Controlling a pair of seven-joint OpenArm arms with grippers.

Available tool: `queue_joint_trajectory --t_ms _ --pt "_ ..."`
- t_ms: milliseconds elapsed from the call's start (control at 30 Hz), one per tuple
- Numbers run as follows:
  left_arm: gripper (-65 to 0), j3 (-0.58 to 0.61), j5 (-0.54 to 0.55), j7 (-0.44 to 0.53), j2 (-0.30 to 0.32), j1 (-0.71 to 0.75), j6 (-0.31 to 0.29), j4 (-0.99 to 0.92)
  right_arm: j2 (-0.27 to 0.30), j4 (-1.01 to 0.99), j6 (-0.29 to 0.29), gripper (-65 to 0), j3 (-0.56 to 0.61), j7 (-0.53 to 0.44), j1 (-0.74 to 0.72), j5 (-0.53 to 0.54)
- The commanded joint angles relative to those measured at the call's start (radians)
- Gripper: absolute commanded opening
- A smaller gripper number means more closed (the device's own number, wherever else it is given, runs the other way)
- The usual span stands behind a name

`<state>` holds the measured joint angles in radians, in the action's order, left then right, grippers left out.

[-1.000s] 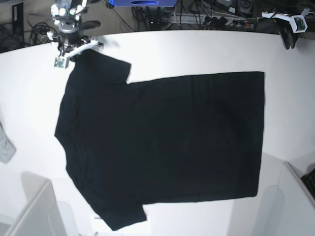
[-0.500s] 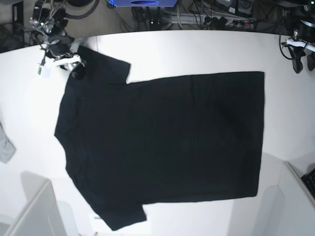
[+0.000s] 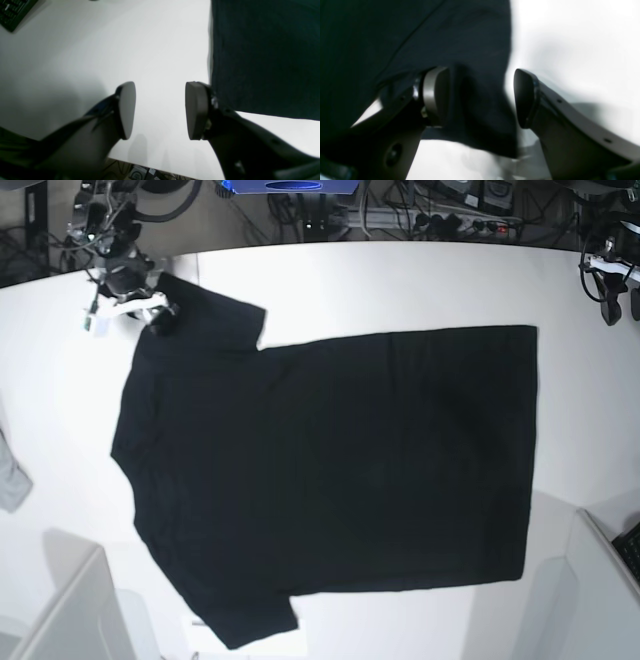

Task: Fold the T-shirt properly
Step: 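Move the right gripper down to the shirt's shoulder corner and grasp it, then move the left gripper to the opposite shoulder corner and grasp it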

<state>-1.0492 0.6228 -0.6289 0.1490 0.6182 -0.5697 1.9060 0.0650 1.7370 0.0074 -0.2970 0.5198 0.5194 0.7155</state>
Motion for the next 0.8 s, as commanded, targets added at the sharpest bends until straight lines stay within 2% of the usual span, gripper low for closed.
queue_joint_trajectory --t_ms 0,233,300,367,467,700,767 --pt "-33.4 -0.007 0.015 0.020 0.011 0.009 -0.002 0.013 0.003 0.001 -0.007 -28.8 0.008 0.038 0.011 0.002" --pt "-33.4 0.033 0.015 0.020 0.011 0.009 -0.002 -0.006 0.003 -0.001 -0.007 -29.0 0.005 0.038 0.011 0.002" --pt "-33.4 0.053 0.015 0.020 0.011 0.009 -0.002 -0.029 0.003 -0.004 -0.007 -31.5 0.005 0.038 0.011 0.002" --pt "-33.4 0.086 0.015 0.020 0.011 0.009 -0.002 -0.047 0.005 -0.027 -0.007 -42.3 0.005 0.040 0.009 0.002" --pt "-33.2 0.125 0.015 0.025 0.014 0.004 -0.002 -0.078 0.026 -0.079 -0.007 -65.0 0.011 0.040 0.003 0.008" --pt "-33.1 0.145 0.016 0.019 0.013 -0.083 -0.002 -0.188 0.025 -0.127 -0.007 -65.0 0.005 0.040 -0.005 0.006" --pt "-28.3 0.151 0.016 0.010 0.013 -0.100 -0.002 -0.216 0.025 -0.127 -0.007 -65.0 0.005 0.040 -0.005 0.006"
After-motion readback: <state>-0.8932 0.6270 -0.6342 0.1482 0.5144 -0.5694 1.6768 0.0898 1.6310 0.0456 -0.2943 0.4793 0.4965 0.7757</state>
